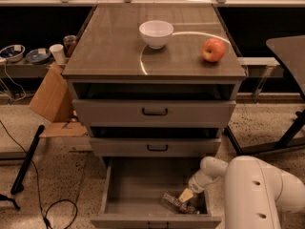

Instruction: Pick water bottle from bottom drawer and place on counter

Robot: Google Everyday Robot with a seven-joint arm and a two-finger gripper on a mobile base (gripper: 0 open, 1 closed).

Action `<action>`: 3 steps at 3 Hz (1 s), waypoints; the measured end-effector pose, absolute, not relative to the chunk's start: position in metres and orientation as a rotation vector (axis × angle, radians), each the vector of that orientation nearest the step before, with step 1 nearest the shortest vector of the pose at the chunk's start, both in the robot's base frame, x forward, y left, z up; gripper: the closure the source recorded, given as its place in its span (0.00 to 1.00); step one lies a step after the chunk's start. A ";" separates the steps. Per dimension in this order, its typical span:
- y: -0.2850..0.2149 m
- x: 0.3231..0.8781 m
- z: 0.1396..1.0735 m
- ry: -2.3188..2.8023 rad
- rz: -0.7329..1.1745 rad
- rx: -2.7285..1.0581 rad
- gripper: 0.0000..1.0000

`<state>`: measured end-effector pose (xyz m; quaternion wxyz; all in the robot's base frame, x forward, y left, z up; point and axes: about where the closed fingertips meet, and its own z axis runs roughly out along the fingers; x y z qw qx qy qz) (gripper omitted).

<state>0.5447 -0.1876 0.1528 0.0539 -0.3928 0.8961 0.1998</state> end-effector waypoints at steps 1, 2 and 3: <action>-0.188 0.542 0.150 2.716 0.621 -1.189 0.29; -0.190 0.538 0.154 2.704 0.620 -1.186 0.23; -0.189 0.528 0.154 2.691 0.628 -1.188 0.27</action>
Offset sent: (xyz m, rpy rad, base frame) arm -0.0084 -0.0071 0.0108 0.0210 -0.0323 -0.0053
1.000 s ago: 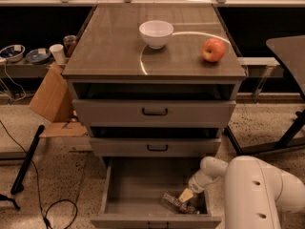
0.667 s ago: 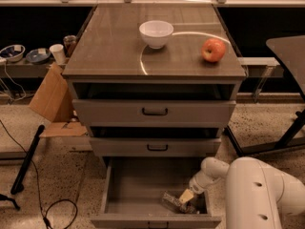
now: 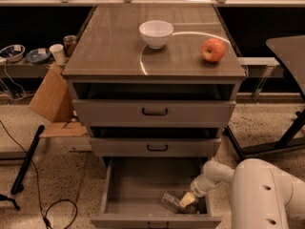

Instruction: Pick water bottle from bottom drawer and place on counter

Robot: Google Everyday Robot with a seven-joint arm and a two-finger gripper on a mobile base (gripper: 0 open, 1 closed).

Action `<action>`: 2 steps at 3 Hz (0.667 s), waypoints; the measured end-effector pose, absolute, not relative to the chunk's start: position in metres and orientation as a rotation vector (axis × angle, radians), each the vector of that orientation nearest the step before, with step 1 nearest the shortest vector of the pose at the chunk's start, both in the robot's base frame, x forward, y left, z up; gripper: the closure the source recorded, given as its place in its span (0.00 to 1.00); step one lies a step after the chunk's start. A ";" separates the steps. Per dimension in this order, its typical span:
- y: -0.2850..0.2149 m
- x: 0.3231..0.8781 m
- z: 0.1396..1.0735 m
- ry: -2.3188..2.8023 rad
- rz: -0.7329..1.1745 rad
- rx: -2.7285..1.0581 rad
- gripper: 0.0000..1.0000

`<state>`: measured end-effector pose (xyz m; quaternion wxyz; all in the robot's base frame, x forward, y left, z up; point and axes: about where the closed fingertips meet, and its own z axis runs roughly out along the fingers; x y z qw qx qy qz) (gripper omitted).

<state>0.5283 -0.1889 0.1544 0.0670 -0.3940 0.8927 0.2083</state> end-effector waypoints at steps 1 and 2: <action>-0.186 0.524 0.148 2.683 0.643 -1.191 0.27; -0.182 0.514 0.135 2.663 0.680 -1.192 0.31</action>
Offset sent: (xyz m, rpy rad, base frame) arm -0.0092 0.0029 -0.0140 0.0387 -0.0102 0.0029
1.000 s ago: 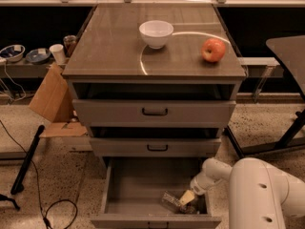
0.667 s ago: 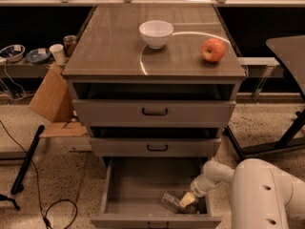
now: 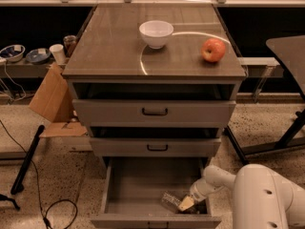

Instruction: Pick water bottle from bottom drawer and place on counter

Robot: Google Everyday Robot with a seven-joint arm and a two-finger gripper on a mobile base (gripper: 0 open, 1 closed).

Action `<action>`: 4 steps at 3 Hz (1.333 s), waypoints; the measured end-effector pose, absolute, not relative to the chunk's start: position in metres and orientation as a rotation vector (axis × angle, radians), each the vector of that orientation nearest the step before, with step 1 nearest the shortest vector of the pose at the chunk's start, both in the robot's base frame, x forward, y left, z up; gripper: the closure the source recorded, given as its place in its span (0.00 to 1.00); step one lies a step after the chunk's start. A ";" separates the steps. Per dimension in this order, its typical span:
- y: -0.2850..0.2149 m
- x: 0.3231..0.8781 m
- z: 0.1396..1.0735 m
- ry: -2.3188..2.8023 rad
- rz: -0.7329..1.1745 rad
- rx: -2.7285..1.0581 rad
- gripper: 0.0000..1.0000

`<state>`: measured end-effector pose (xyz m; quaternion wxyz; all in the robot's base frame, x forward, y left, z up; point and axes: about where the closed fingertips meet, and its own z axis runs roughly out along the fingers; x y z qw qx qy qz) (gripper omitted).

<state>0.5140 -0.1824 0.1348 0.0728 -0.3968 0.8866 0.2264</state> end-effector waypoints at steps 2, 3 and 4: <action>-0.177 0.510 0.125 2.659 0.707 -1.205 0.45; -0.176 0.509 0.123 2.659 0.712 -1.209 0.65; -0.174 0.507 0.121 2.657 0.720 -1.223 0.82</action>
Offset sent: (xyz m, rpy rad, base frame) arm -0.0018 0.0063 -0.0116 0.0168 0.0114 0.0165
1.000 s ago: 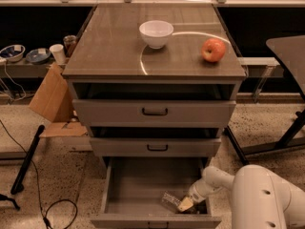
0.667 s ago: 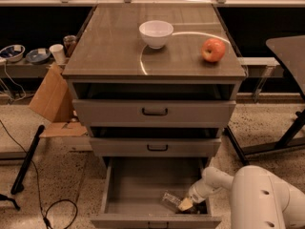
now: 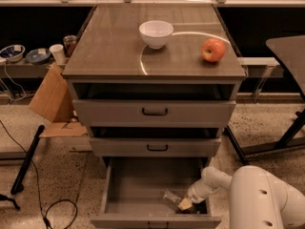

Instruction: Pick water bottle from bottom drawer and place on counter

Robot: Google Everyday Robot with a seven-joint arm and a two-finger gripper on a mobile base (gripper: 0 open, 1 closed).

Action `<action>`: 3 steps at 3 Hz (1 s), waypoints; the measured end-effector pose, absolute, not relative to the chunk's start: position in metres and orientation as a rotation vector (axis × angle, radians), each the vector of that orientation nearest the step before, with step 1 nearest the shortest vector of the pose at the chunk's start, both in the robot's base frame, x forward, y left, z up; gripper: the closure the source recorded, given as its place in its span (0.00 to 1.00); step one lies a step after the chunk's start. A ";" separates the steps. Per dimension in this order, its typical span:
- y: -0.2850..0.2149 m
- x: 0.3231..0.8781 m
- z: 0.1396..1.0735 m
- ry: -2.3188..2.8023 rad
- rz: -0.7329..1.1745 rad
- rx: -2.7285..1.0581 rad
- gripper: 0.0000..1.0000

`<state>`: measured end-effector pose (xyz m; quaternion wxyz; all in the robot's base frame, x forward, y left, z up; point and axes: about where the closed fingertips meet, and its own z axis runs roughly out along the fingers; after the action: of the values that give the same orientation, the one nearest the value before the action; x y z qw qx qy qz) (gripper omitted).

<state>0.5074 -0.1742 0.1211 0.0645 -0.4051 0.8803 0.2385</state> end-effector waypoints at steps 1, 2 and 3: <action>-0.174 0.507 0.129 2.639 0.705 -1.248 1.00; -0.176 0.509 0.156 2.603 0.653 -1.266 1.00; -0.179 0.511 0.194 2.562 0.580 -1.275 1.00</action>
Offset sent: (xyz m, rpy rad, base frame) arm 0.0048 -0.0061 0.0741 -0.0319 -0.1275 0.0434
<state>0.5113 -0.1788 0.1945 0.1107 -0.4341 0.8720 0.1975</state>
